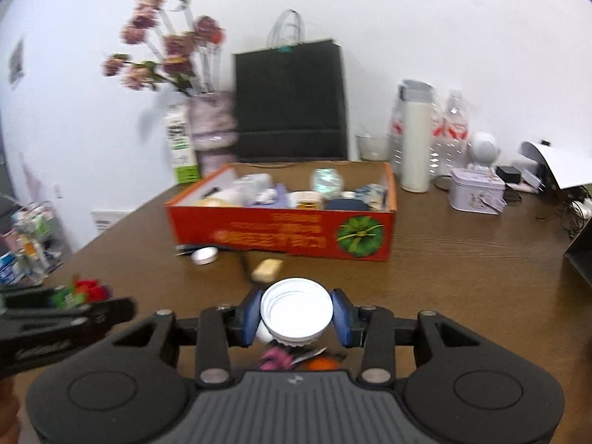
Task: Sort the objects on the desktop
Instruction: 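Grasp the white round lid with the right gripper while the left holds the bow, then carry the bow and white lid into the box and open both grippers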
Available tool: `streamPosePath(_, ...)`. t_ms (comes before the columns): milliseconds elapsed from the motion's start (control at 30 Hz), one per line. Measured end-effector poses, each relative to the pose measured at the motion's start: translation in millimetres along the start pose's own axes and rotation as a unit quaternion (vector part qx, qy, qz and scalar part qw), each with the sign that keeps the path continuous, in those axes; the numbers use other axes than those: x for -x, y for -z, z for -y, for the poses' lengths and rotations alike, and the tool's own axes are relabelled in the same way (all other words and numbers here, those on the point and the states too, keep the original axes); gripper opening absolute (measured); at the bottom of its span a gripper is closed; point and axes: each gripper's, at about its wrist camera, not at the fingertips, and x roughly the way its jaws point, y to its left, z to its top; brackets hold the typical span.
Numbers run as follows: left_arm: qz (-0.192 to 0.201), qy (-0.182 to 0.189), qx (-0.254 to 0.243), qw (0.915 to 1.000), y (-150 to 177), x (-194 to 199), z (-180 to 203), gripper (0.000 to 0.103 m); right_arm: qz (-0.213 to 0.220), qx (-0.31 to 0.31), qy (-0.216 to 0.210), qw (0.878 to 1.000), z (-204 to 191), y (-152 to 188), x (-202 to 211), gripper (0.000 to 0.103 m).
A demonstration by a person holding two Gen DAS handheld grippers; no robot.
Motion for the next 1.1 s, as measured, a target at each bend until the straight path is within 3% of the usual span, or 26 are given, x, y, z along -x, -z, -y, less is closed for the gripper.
streamPosePath(300, 0.03, 0.015, 0.008, 0.9994, -4, 42, -7, 0.035, 0.006, 0.03, -0.031, 0.999, -38, 32, 54, 0.039)
streamPosePath(400, 0.035, 0.015, 0.012, 0.9992, -18, 35, -10, 0.035, 0.014, 0.028, -0.034, 0.999, -34, 27, 53, 0.039)
streamPosePath(533, 0.053, 0.018, -0.005, 0.9984, -60, 10, -14, 0.035, 0.029, 0.02, -0.027, 0.999, -19, -3, 39, 0.039)
streamPosePath(633, 0.048, 0.044, -0.009, 0.9978, -109, -32, -19, 0.035, 0.045, 0.015, -0.026, 0.999, -4, -45, 16, 0.039)
streamPosePath(767, -0.015, 0.076, 0.005, 0.997, -176, -136, -21, 0.035, 0.039, -0.01, -0.022, 0.999, 28, -122, -50, 0.039)
streamPosePath(900, -0.082, 0.052, 0.006, 0.9952, -214, -250, -15, 0.035, -0.038, -0.049, -0.014, 0.998, 63, -176, -161, 0.039)
streamPosePath(1000, -0.145, 0.071, 0.024, 0.9865, -219, -323, -17, 0.038, -0.112, -0.064, 0.013, 0.992, 82, -190, -247, 0.039)
streamPosePath(1067, -0.158, 0.045, 0.036, 0.9857, -217, -353, -20, 0.054, -0.134, -0.052, 0.039, 0.989, 85, -191, -284, 0.039)
streamPosePath(1100, -0.155, 0.026, 0.033, 0.987, -216, -361, -22, 0.056, -0.148, -0.058, 0.033, 0.987, 87, -191, -302, 0.039)
